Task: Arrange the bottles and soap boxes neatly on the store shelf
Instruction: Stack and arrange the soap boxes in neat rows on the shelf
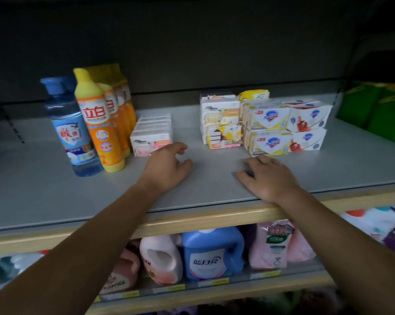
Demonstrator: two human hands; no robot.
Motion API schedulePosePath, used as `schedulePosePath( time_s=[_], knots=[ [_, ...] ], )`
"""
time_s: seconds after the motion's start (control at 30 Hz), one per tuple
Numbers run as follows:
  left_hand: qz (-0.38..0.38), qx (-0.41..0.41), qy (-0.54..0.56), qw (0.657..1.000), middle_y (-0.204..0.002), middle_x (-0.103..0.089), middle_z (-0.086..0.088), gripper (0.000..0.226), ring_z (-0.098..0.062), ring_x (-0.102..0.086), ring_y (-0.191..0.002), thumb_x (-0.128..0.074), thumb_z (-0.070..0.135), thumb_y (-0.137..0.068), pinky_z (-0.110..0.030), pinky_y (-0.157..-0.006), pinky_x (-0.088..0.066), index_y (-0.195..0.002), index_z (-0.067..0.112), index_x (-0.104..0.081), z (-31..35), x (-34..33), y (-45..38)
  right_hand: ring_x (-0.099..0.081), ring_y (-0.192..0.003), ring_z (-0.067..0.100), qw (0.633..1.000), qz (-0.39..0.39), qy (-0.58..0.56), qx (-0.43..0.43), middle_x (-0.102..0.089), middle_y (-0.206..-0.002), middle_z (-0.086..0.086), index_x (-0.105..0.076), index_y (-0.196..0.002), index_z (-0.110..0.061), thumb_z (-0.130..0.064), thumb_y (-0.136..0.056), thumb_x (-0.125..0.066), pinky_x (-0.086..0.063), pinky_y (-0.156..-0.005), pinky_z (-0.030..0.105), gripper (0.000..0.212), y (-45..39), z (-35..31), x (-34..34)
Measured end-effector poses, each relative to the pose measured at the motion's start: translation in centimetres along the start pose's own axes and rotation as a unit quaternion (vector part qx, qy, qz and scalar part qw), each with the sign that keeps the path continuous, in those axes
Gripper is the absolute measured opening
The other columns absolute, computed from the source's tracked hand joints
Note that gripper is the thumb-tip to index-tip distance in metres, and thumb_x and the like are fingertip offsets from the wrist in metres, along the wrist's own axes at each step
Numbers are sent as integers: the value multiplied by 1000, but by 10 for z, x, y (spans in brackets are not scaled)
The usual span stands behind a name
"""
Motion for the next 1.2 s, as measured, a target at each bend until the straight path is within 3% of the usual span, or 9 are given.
schedulePosePath(
  time_s=[0.1, 0.23, 0.37, 0.67, 0.87, 0.9, 0.97, 1.1, 1.2],
  knots=[
    [1, -18, -12, 1000, -120, -63, -3, 45, -19, -64, -86, -67, 28, -85, -21, -80, -42, -127, 16, -58, 20, -23, -29, -36, -134, 27, 1000, 5, -5, 4, -43, -144, 1, -44, -139, -27, -63, -92, -34, -25, -111, 41, 59, -2, 1, -1],
    [-1, -36, -36, 999, -135, -54, -10, 52, -27, -60, -110, -67, 30, -87, -32, -97, -46, -135, 15, -53, 37, -47, -70, -35, -134, 27, 1000, 9, -14, 6, -42, -143, 0, -44, -139, -27, -64, -91, -34, -25, -109, 42, 61, -2, 2, -1],
    [-36, -33, -98, 994, -145, -44, -11, 59, -30, -45, -130, -63, 31, -89, -33, -107, -34, -143, 14, -45, 38, -71, -104, -36, -130, 27, 1000, 19, -12, 10, -45, -139, 0, -46, -135, -26, -65, -89, -34, -25, -107, 43, 62, -2, 2, 1],
    [-1, -22, -107, 994, -125, -45, -13, 48, -32, -40, -117, -73, 29, -80, -36, -96, -38, -124, 15, -60, 47, -75, -114, -38, -127, 27, 999, 32, -17, 9, -47, -134, -1, -48, -131, -27, -67, -86, -33, -27, -104, 43, 62, -5, 5, 0],
    [35, 14, 72, 997, -96, -65, 1, 34, -13, -57, -78, -74, 26, -82, -13, -65, -42, -112, 17, -63, 36, -40, -67, -40, -129, 26, 999, 22, -32, -11, -48, -137, -2, -51, -131, -27, -64, -85, -43, -28, -106, 41, 60, -5, 6, 2],
    [30, 38, 129, 990, -92, -67, 0, 28, -11, -58, -75, -75, 24, -82, -14, -65, -46, -107, 16, -65, 29, -34, -56, -42, -128, 26, 998, 26, -50, -16, -51, -136, -2, -51, -131, -27, -64, -84, -48, -31, -106, 40, 60, -6, 7, 5],
    [-3, 77, 266, 961, -91, -71, -9, 18, -15, -63, -76, -74, 15, -83, -35, -72, -54, -99, 11, -67, 14, -29, -33, -50, -124, 19, 985, 57, -159, -18, -56, -133, -4, -52, -132, -27, -58, -83, -59, -38, -105, 35, 59, -5, 7, 15],
    [-54, 94, 454, 884, -85, -71, -11, 14, -21, -64, -76, -69, 3, -84, -42, -75, -52, -98, 3, -67, 3, -29, 1, -59, -100, -8, 897, 57, -436, 38, -62, -115, -19, -56, -125, -33, -49, -80, -70, -42, -84, 12, 50, -1, -24, 24],
    [-78, 80, 496, 861, -86, -71, -10, 18, -25, -65, -80, -67, -2, -83, -42, -75, -55, -97, 8, -68, 6, -31, 3, -64, -99, -4, 843, 21, -533, 72, -69, -108, -17, -59, -120, -32, -36, -78, -72, -47, -84, 15, 45, -1, -56, 17]
  ],
)
Point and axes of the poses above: each hand's wrist, its own y-axis away from the middle knuckle, its own x-axis out of the back of the hand, z = x × y, the point moved 7 cm from there along -y, towards the middle knuckle
